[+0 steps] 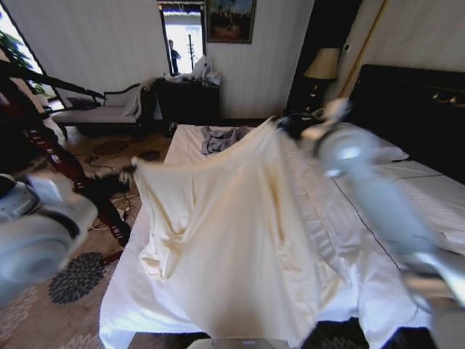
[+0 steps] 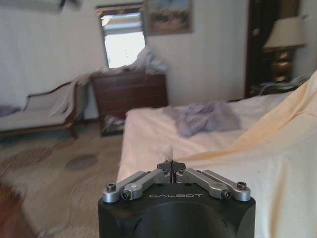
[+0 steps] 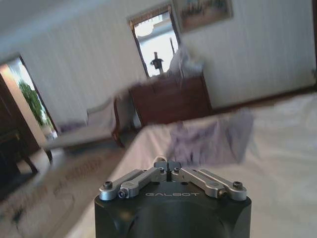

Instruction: Pick up the clothes from the bed and hang them on the clothes hanger.

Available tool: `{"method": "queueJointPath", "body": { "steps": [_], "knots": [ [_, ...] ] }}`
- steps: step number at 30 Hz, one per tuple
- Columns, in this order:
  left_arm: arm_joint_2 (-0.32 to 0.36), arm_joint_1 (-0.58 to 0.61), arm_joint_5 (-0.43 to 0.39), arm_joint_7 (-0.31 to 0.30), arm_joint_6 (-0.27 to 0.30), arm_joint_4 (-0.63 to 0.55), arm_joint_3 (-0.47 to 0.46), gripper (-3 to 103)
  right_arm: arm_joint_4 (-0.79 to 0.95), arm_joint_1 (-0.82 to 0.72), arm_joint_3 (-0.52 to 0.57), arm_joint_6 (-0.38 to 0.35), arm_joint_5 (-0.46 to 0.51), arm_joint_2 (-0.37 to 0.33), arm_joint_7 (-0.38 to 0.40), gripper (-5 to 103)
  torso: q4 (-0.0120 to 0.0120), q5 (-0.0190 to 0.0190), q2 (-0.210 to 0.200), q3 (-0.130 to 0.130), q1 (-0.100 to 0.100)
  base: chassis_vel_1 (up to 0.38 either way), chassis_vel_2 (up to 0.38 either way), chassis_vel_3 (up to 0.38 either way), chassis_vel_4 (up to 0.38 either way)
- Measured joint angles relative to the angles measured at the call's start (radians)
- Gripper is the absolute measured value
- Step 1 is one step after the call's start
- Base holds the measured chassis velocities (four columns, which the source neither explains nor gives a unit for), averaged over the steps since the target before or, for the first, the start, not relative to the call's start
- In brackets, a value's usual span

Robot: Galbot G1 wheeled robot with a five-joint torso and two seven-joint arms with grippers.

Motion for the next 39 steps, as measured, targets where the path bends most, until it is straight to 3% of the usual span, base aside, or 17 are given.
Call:
{"method": "queueJointPath", "body": {
  "steps": [2, 5, 8, 17, 20, 22, 26, 33, 35, 39],
  "knots": [
    [-0.064, -0.027, 0.081, 0.010, -0.016, 0.064, 0.085, 0, -0.145, 0.004, -0.042, 0.023, -0.087, 0.085, -0.048, 0, -0.0013, 0.0008, 0.000, 0.000, -0.001, 0.000, 0.000, 0.000, 0.000],
    [-0.105, -0.050, 0.109, 0.013, -0.024, 0.114, 0.126, 0, -0.231, 0.019, -0.056, 0.040, -0.129, 0.148, -0.075, 0, -0.0011, 0.0008, 0.000, 0.000, 0.000, 0.000, 0.000, 0.000, 0.000],
    [-0.135, -0.075, 0.114, 0.014, -0.028, 0.157, 0.162, 0, -0.341, 0.050, -0.075, 0.065, -0.188, 0.218, -0.116, 0, -0.0002, 0.0005, 0.000, 0.000, 0.000, 0.000, 0.000, 0.000, 0.000],
    [-0.183, -0.189, 0.099, -0.009, -0.032, 0.226, 0.277, 0, -0.639, 0.150, -0.107, 0.132, -0.337, 0.363, -0.219, 0, -0.0008, 0.0007, 0.000, 0.000, 0.000, 0.000, 0.000, 0.000, 0.000],
    [-0.214, -0.334, 0.058, -0.054, -0.030, 0.286, 0.360, 0, -0.804, 0.229, -0.120, 0.165, -0.408, 0.450, -0.266, 0, -0.0003, 0.0004, 0.000, 0.000, 0.000, 0.000, 0.000, 0.000, 0.000],
    [-0.219, -0.363, 0.049, -0.064, -0.028, 0.299, 0.374, 0, -0.831, 0.240, -0.120, 0.171, -0.421, 0.464, -0.273, 0, -0.0004, 0.0006, 0.000, 0.000, 0.000, 0.000, 0.000, 0.000, 0.000],
    [-0.248, -0.535, 0.009, -0.102, -0.014, 0.415, 0.466, 0, -0.960, 0.278, -0.119, 0.200, -0.474, 0.520, -0.298, 0, -0.0010, 0.0006, 0.000, 0.000, 0.000, 0.000, 0.000, 0.000, 0.000],
    [-0.270, -0.605, 0.025, -0.080, -0.016, 0.534, 0.518, 0, -1.055, 0.280, -0.088, 0.240, -0.529, 0.572, -0.313, 0, -0.0006, 0.0009, 0.000, 0.000, 0.000, 0.000, 0.000, 0.000, 0.000],
    [-0.304, -0.682, 0.039, -0.076, -0.026, 0.612, 0.585, 0, -1.104, 0.280, -0.080, 0.266, -0.554, 0.591, -0.325, 0, 0.0007, 0.0008, 0.000, 0.000, 0.000, 0.000, 0.000, 0.000, 0.000],
    [-0.356, -0.775, 0.042, -0.076, -0.028, 0.685, 0.665, 0, -1.144, 0.279, -0.066, 0.289, -0.568, 0.596, -0.327, 0, -0.0004, 0.0008, 0.000, 0.000, 0.000, 0.000, 0.000, 0.000, 0.000]
  ]
}}
